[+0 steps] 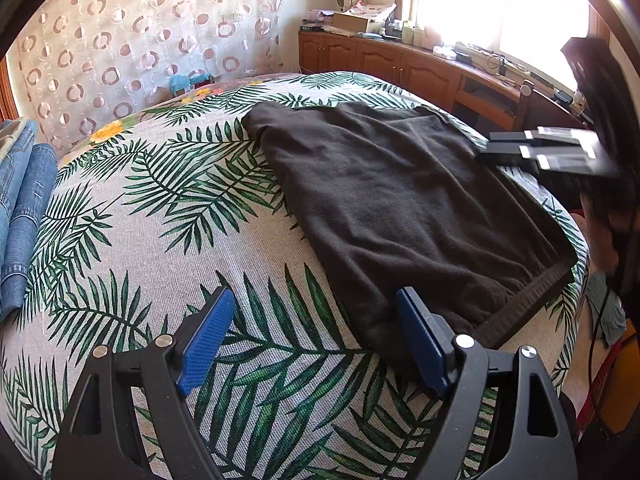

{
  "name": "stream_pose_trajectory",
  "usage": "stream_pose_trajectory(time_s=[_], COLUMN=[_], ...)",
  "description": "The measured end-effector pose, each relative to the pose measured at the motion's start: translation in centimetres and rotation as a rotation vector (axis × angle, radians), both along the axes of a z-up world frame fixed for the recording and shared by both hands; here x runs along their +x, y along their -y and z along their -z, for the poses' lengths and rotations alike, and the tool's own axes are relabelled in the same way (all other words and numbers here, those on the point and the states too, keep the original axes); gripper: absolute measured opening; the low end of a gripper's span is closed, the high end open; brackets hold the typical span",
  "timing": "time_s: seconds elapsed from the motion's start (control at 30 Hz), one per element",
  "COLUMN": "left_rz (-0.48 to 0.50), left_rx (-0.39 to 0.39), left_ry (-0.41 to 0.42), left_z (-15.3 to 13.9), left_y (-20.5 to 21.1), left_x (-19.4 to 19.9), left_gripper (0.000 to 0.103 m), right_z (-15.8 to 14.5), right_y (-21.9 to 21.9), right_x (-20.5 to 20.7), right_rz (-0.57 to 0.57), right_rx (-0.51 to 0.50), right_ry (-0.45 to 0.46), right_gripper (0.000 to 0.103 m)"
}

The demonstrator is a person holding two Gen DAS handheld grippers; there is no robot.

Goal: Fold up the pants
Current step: 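Open the right gripper, release the shorts and withdraw it, then grasp the shorts' waistband with the left gripper while the right gripper grasps the opposite edge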

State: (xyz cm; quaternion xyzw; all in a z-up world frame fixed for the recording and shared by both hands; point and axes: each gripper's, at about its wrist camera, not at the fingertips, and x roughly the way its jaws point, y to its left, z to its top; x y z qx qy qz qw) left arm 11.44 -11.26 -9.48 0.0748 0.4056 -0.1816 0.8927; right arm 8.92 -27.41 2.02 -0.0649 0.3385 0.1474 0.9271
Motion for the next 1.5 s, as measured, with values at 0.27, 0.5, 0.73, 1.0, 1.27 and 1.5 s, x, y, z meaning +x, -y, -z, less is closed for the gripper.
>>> stream_pose_trajectory(time_s=[0.27,0.5,0.73,1.0,1.27,1.5], left_rz=[-0.001,0.0,-0.037,0.027,0.083,0.08], left_rx=[0.0,-0.001,-0.035,-0.108,-0.135,-0.14], left_ry=[0.001,0.0,0.031,-0.012,-0.041,-0.067], left_z=[0.0,0.0,-0.8,-1.2,-1.3,-0.7], left_y=[0.0,0.0,-1.0,-0.6,0.8,1.0], left_x=[0.0,0.0,-1.1,-2.9,-4.1,-4.0], left_gripper=[0.083,0.083,0.076,0.051,0.048,0.048], right_z=[2.4,2.6,3.2,2.7,1.5,1.6], right_y=[-1.3,-1.4,-1.4,-1.3,0.9,1.8], right_x=[-2.4,-3.2,-3.0,-3.8,-8.4,-10.8], right_rz=[-0.039,-0.035,0.01,0.004,0.02,0.048], right_rx=[-0.022,-0.031,-0.02,-0.014,0.047,0.081], right_ry=[-0.024,0.032,0.018,0.008,0.04,0.041], right_gripper=[0.048,0.054,0.067,0.067,0.062,0.062])
